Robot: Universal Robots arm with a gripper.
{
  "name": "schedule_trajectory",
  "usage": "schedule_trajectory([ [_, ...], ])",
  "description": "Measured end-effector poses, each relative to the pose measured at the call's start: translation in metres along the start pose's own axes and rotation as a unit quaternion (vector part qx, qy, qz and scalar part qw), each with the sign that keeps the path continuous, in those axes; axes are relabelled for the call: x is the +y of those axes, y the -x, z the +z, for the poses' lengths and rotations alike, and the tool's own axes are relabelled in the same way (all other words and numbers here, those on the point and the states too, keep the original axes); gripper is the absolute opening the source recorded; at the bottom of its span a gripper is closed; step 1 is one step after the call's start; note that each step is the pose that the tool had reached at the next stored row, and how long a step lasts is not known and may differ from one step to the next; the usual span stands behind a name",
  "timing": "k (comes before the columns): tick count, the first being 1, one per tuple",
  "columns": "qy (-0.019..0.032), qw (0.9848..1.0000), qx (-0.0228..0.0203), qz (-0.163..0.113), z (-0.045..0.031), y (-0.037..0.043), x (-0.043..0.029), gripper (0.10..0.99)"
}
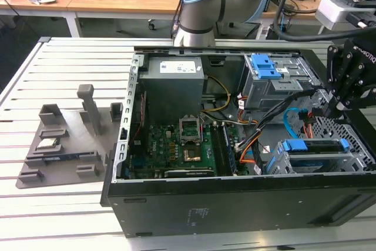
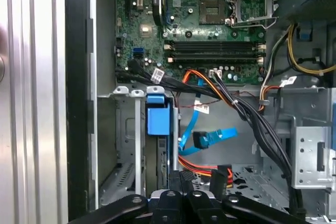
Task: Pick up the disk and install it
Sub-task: 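Insert the first disk wire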
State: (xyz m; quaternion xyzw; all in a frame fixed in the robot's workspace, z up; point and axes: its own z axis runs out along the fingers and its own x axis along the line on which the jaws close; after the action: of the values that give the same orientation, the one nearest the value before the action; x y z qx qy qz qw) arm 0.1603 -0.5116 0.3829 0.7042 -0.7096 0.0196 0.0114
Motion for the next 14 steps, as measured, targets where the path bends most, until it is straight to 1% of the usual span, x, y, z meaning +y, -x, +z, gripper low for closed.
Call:
schedule_trajectory([
  [2,0.0002,1.0000,0.0004,0.000,0.0018,0.0079,-0.0063,0.106],
  [3,0.0002,1.0000,0.0010,0.000,0.0037,0.0138,-0.0076,0.106],
  [4,0.0002,1.0000,0.0013,0.000,0.0047,0.0179,-0.0075,0.106],
  [5,0.0003,1.0000,0.0016,0.000,0.0063,0.0271,-0.0074,0.106],
  [10,0.0002,1.0000,0.0016,0.000,0.0066,0.0287,-0.0074,0.114],
  [13,0.0003,1.0000,0.0017,0.000,0.0065,0.0290,-0.0074,0.294],
  [14,0.0002,1.0000,0.0016,0.000,0.0066,0.0291,-0.0074,0.294],
])
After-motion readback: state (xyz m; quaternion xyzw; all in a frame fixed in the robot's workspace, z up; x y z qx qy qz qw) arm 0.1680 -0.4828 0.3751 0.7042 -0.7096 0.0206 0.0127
